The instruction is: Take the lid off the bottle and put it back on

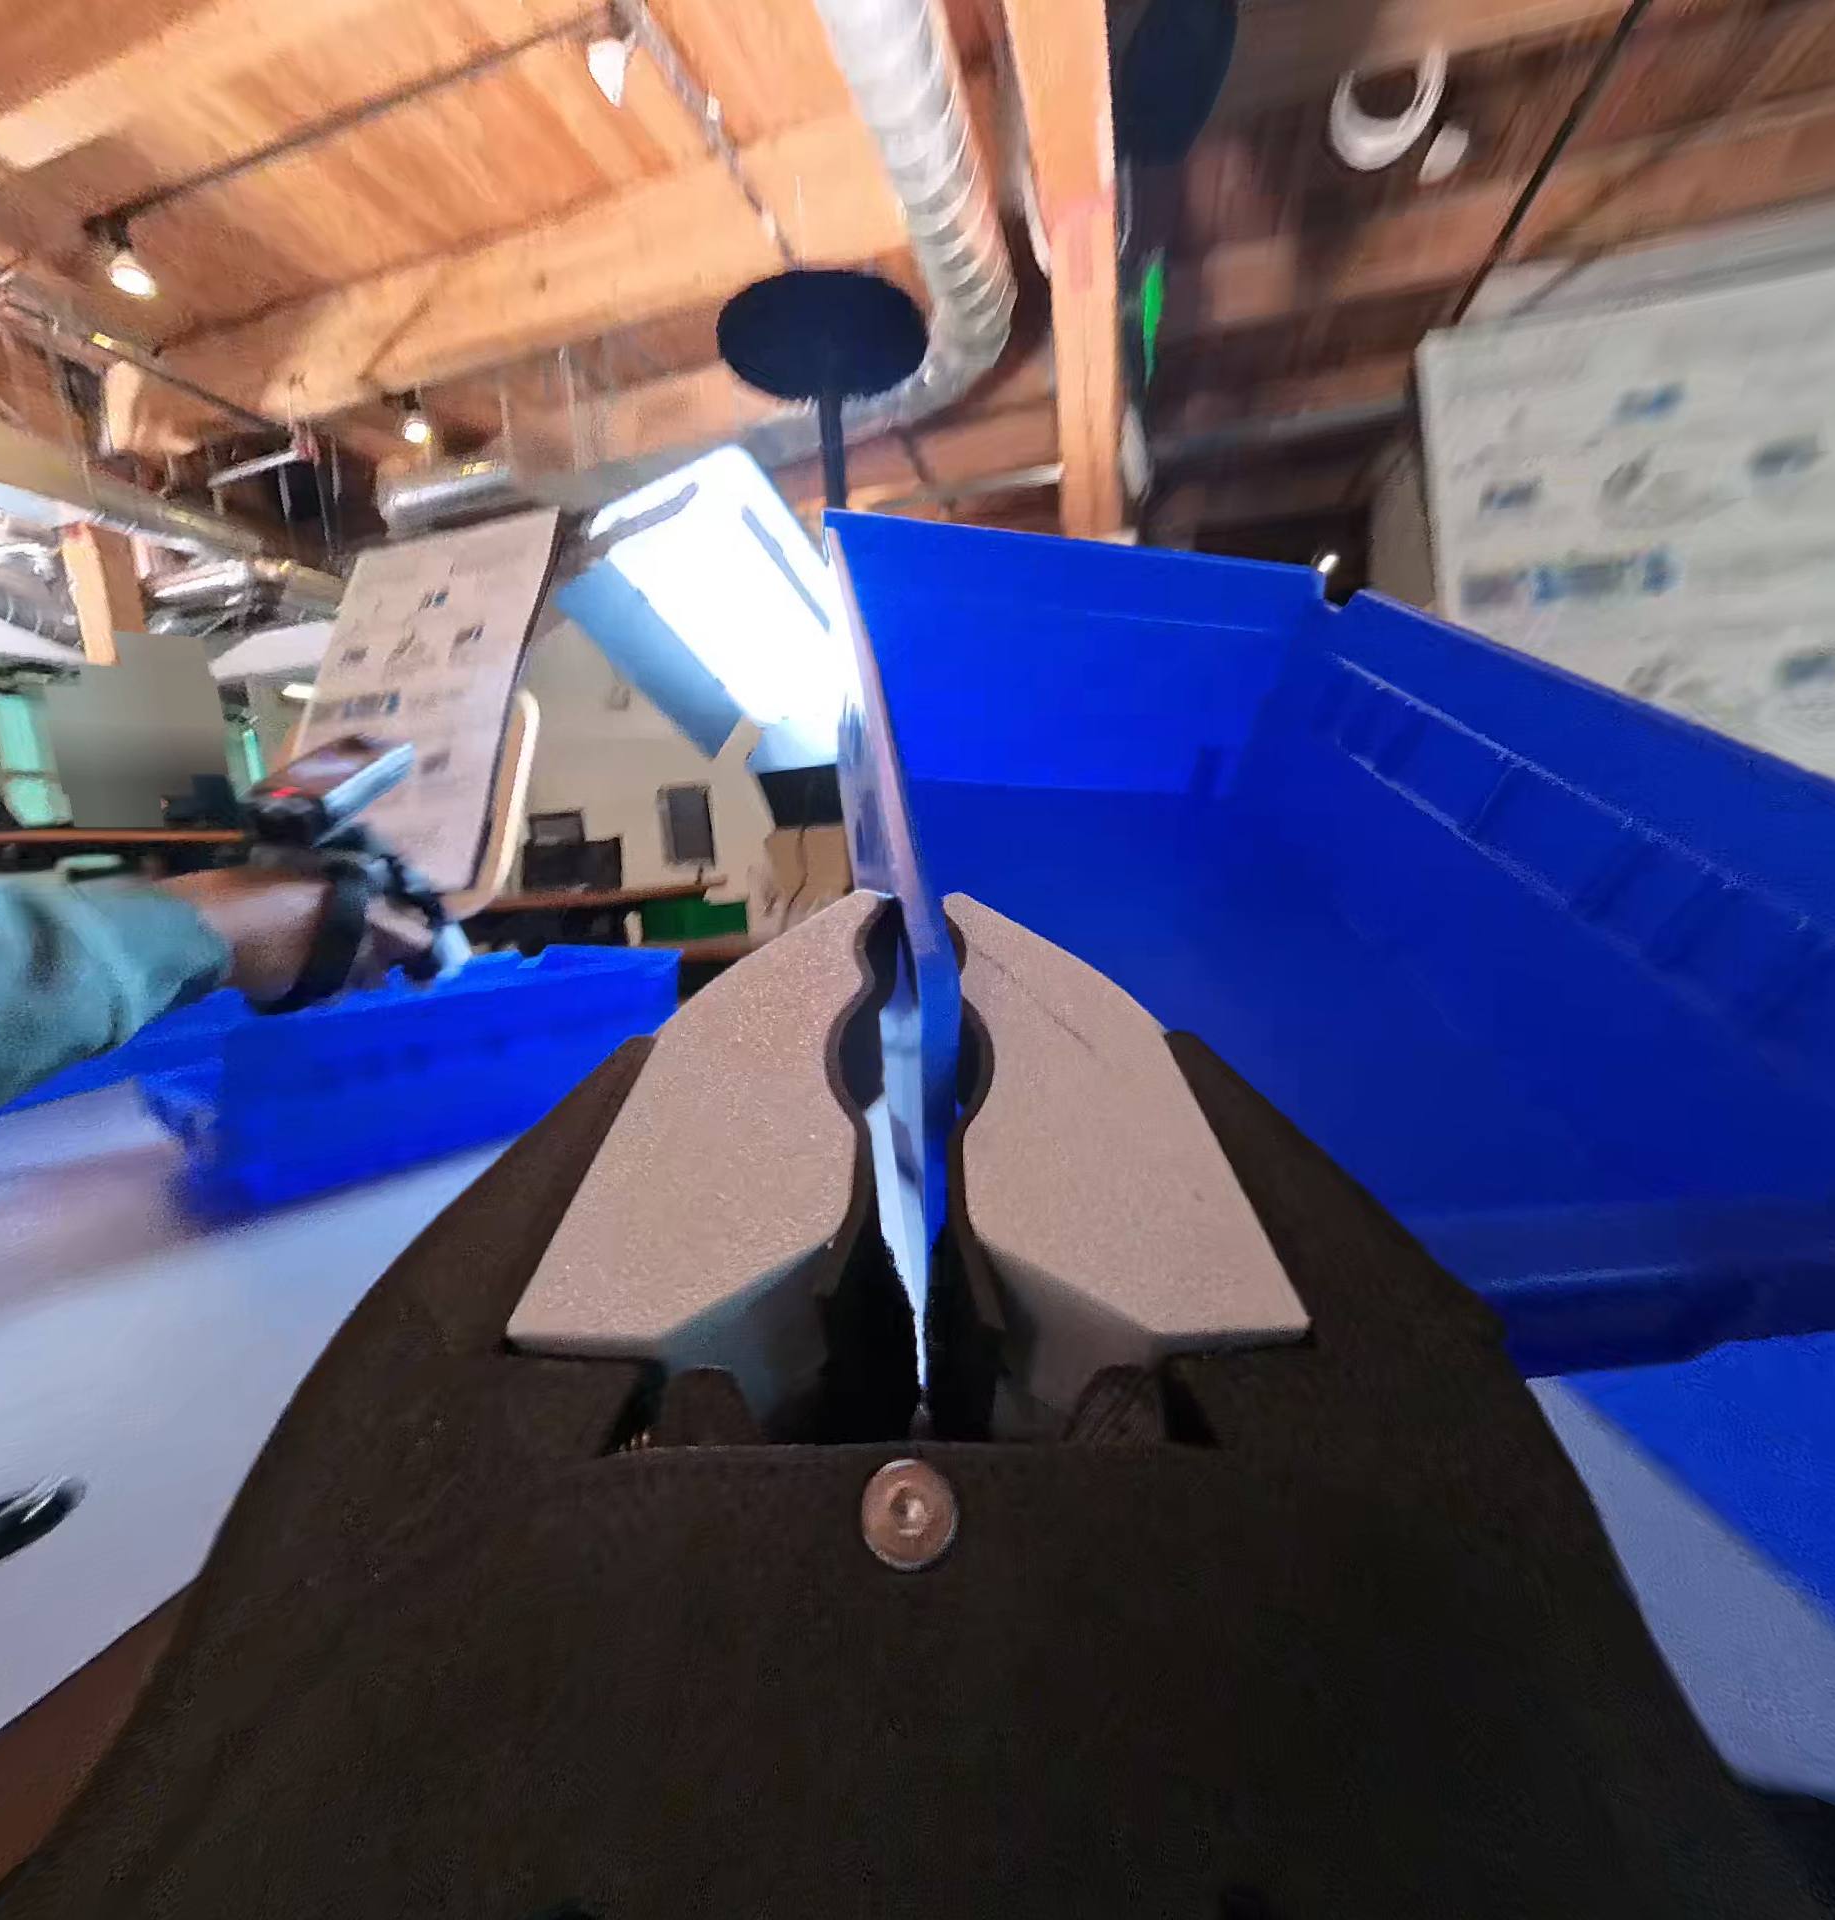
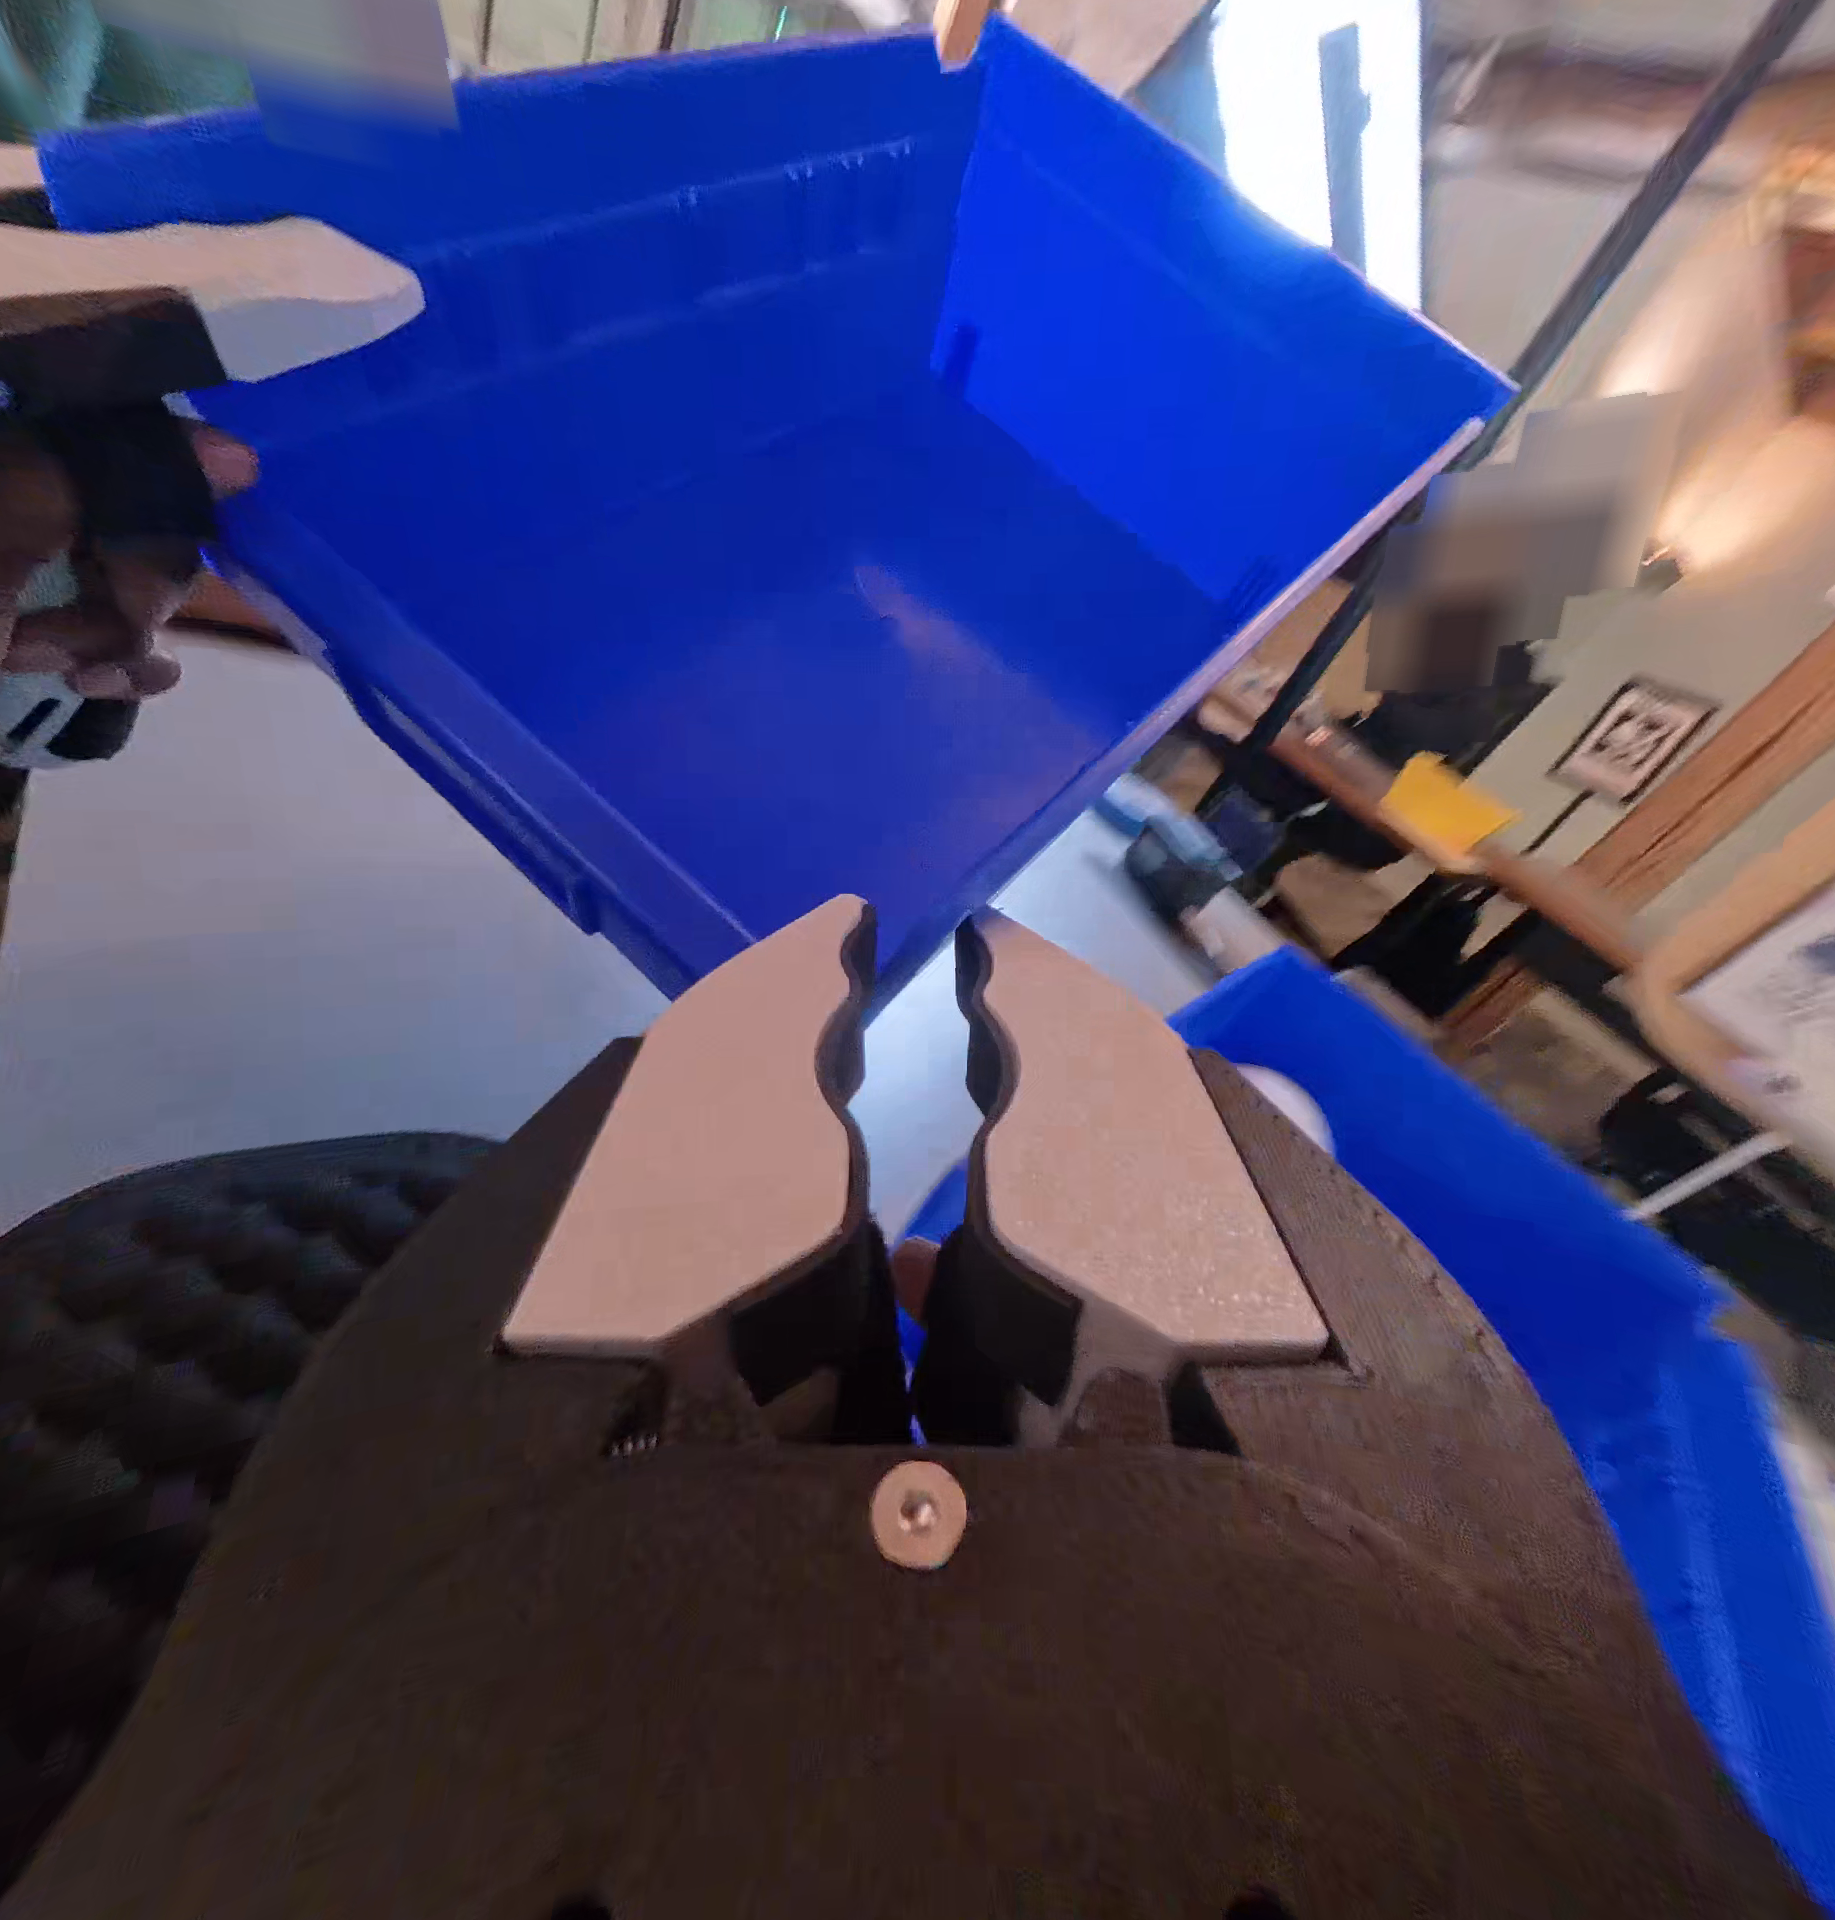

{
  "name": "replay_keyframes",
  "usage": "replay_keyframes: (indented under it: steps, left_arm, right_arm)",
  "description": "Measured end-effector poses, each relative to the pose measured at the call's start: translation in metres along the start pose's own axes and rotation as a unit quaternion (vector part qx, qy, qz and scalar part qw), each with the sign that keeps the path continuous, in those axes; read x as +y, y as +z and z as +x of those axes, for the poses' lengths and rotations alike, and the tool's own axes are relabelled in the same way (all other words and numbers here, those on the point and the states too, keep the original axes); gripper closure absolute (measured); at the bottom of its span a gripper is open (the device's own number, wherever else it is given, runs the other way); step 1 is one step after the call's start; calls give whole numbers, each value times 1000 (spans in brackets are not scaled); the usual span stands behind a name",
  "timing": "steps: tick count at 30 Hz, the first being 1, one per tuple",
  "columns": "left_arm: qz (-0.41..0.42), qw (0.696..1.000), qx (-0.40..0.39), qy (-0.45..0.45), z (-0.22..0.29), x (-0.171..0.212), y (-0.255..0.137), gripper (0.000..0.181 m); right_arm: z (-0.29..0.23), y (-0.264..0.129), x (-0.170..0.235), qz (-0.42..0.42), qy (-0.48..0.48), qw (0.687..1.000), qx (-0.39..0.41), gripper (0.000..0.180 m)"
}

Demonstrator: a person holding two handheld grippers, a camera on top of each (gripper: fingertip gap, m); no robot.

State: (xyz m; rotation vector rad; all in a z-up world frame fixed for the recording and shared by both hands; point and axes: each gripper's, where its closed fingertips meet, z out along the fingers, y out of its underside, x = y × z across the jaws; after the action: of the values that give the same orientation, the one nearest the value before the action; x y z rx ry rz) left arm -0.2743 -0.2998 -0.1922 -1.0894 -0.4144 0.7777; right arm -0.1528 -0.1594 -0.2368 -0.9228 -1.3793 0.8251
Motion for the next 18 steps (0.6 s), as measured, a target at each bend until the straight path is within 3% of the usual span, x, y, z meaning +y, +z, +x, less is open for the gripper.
replay_keyframes:
  steps: [4, 9, 13, 18]
  left_arm:
    - [65, 995, 57, -47, 59, -51, 18, 175]
    - [98, 971, 168, -137, 172, -83, 49, 174]
    - [54, 951, 250, -176, 279, -78, 57, 174]
    - [-40, 926, 337, -166, 408, -52, 38, 172]
  right_arm:
    - [52, -57, -36, 65, -36, 994, 83, 167]
    - [124, -147, -44, 78, -53, 973, 211, 167]
    - [174, -223, -20, 26, -51, 952, 300, 167]
    - [228, -315, 39, -56, 30, 916, 395, 171]
